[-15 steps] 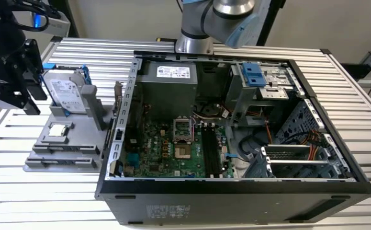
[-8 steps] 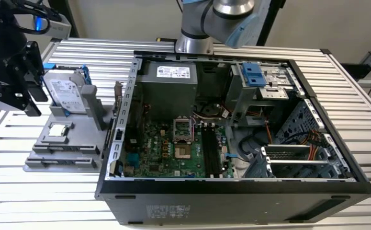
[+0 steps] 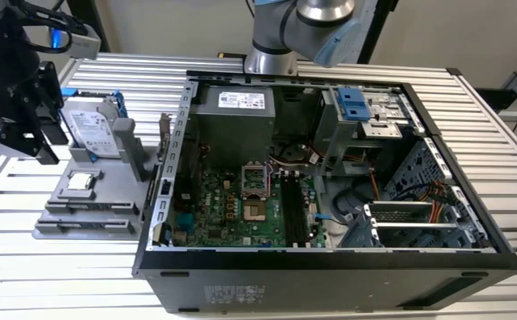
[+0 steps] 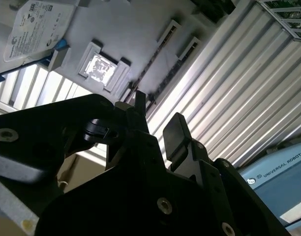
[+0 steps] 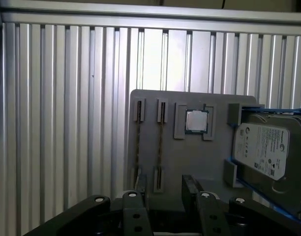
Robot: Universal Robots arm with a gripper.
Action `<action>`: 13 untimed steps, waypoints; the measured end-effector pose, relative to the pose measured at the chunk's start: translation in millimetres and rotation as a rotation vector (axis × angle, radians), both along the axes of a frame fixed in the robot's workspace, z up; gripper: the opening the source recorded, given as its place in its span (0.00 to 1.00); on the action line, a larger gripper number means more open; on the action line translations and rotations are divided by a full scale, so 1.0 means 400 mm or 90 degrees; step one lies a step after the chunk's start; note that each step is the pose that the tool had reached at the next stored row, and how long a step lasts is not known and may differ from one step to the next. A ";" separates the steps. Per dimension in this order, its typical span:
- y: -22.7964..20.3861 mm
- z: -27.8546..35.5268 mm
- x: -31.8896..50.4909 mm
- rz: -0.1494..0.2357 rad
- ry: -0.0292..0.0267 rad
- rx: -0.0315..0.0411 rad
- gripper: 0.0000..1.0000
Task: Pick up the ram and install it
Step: 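Pick up the ram and move it above insertion slot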
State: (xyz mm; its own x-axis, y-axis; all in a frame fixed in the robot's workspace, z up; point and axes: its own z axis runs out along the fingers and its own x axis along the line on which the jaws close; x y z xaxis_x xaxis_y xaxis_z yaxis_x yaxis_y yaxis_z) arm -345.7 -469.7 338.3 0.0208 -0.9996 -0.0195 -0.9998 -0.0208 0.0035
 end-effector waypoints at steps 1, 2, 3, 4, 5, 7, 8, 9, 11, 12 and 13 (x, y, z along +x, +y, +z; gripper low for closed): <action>0.000 -0.003 0.000 0.000 0.0000 0.0000 1.00; 0.000 -0.005 0.000 0.000 0.0000 0.0000 1.00; 0.000 -0.009 0.000 0.000 0.0000 0.0000 1.00; 0.000 -0.012 0.000 0.000 0.0000 0.0000 1.00; 0.000 -0.016 0.000 0.000 0.0000 0.0000 1.00; 0.000 -0.021 0.000 0.000 0.0000 0.0000 1.00; 0.000 -0.023 0.000 0.000 0.0000 0.0000 1.00; 0.000 -0.024 0.000 0.000 0.0002 -0.0002 1.00; 0.000 -0.025 0.000 0.000 0.0014 -0.0002 1.00; 0.000 -0.025 0.000 0.000 0.0017 -0.0002 1.00; 0.000 -0.025 0.000 0.000 0.0017 -0.0002 1.00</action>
